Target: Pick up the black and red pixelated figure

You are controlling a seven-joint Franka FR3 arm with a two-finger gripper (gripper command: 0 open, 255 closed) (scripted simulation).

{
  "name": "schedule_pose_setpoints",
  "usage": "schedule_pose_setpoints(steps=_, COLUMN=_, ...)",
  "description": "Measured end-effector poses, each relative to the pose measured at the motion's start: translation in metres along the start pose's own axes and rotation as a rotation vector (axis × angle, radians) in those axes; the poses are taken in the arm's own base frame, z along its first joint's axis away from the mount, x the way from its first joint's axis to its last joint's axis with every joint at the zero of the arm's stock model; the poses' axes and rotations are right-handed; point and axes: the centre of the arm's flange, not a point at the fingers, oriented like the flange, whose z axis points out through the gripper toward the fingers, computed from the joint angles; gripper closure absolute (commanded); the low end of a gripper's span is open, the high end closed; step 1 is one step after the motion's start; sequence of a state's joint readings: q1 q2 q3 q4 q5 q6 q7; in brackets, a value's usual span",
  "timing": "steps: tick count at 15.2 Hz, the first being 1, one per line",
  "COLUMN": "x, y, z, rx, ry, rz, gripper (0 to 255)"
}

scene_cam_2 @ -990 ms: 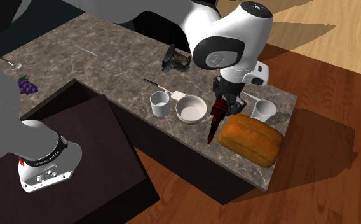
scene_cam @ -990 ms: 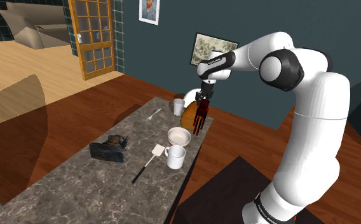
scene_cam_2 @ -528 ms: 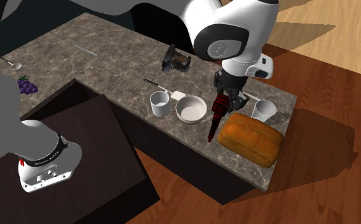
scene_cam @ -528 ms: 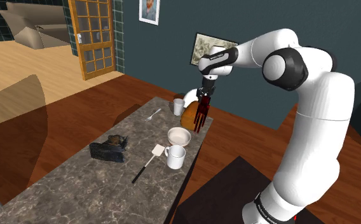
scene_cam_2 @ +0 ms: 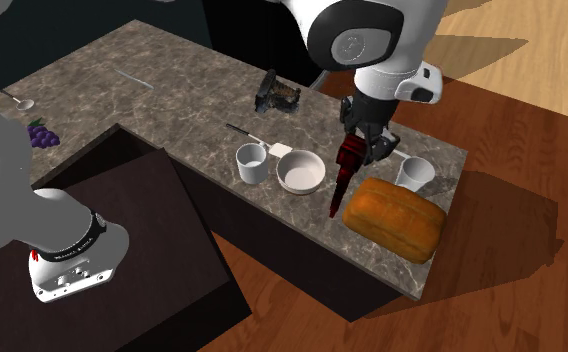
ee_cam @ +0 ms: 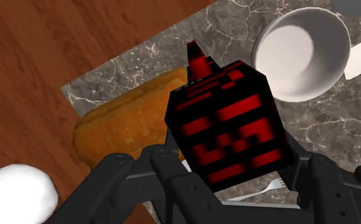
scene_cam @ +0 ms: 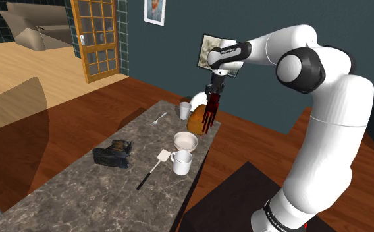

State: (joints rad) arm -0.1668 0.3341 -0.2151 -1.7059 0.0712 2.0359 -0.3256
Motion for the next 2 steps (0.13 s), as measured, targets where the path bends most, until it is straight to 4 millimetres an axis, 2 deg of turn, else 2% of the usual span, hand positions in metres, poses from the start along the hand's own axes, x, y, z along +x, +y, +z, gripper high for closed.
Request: schedule_pose_setpoints(steps=2, x=-0.0008, y=0.0000, z=-0.0073, rx=0.000, ry=0.000, rz=0.000, gripper=255)
